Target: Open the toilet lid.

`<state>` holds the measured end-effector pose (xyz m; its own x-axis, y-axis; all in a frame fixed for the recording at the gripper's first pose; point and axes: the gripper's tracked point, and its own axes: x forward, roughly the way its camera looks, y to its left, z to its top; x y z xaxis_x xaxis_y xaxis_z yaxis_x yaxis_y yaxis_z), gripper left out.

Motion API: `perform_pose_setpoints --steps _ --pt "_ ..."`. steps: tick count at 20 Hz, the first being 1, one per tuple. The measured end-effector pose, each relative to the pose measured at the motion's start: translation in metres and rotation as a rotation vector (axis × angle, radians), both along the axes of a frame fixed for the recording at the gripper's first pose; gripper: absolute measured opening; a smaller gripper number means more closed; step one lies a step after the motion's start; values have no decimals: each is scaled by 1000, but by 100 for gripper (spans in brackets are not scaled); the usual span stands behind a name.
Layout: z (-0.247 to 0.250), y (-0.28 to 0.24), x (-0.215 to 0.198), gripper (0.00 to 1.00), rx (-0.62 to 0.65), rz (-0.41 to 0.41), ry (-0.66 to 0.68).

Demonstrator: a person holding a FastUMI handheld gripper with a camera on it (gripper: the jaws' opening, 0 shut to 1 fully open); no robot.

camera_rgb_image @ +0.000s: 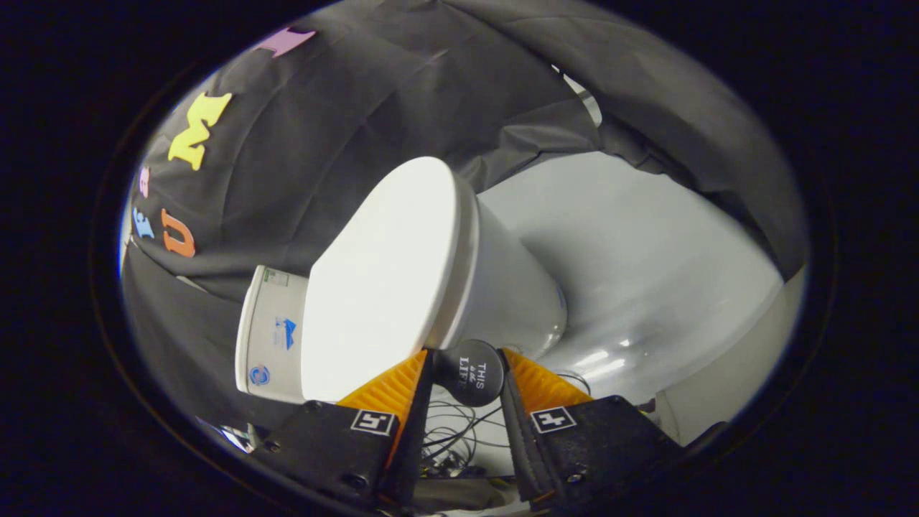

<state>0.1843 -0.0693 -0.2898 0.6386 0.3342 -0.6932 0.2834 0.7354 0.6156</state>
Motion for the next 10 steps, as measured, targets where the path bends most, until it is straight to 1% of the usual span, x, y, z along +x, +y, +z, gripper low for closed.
perform_pose_setpoints --steps 3,8,9,10 --pt "4 -4 1 44 15 -17 -15" --pt "11 -8 3 32 77 -57 -18" --pt "12 -8 3 27 88 -70 -23" --pt "13 -7 3 24 109 -83 -22"
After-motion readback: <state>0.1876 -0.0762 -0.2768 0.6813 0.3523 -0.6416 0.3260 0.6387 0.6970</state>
